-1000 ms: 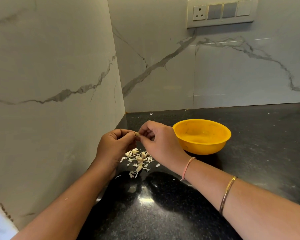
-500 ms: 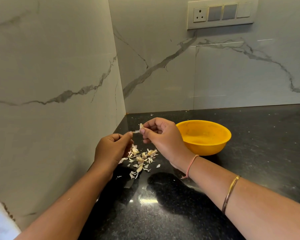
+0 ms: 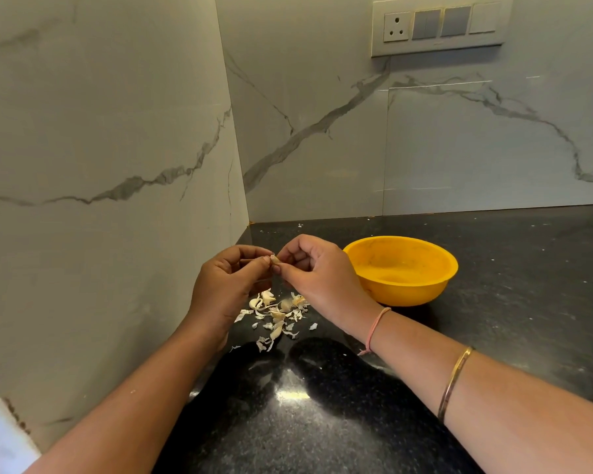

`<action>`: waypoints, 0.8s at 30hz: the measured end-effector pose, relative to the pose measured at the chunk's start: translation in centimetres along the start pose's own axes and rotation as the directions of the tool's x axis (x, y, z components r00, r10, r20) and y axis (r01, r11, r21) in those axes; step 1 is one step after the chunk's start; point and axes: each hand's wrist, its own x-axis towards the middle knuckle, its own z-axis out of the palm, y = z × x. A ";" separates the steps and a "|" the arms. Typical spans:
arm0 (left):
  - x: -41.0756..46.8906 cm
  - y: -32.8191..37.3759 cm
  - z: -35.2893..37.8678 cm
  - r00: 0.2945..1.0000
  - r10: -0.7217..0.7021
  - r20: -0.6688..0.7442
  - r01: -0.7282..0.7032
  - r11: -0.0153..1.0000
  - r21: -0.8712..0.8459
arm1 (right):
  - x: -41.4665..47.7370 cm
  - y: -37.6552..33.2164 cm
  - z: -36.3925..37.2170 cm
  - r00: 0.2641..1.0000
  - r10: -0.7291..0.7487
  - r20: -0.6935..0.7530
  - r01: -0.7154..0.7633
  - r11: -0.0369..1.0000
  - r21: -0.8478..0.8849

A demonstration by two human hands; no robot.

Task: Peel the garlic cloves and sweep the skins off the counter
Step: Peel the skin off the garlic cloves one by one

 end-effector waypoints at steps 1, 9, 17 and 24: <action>0.0 0.0 0.0 1.000 -0.003 -0.003 0.003 1.000 0.001 | -0.1 0.0 0.0 1.000 -0.013 0.005 0.013 1.000 -0.012; 0.5 -0.6 0.0 0.998 -0.040 -0.044 0.044 0.995 0.088 | 0.0 -0.1 0.1 1.000 0.007 0.002 -0.007 0.999 0.038; 0.6 -1.4 -0.6 0.990 -0.102 -0.101 0.124 0.961 0.246 | 0.2 -0.2 -0.2 0.992 0.122 -0.022 -0.113 0.964 0.239; 0.1 0.0 0.0 0.995 -0.074 -0.063 0.076 0.996 0.041 | 0.2 0.0 0.0 0.997 0.064 -0.041 -0.062 0.996 0.058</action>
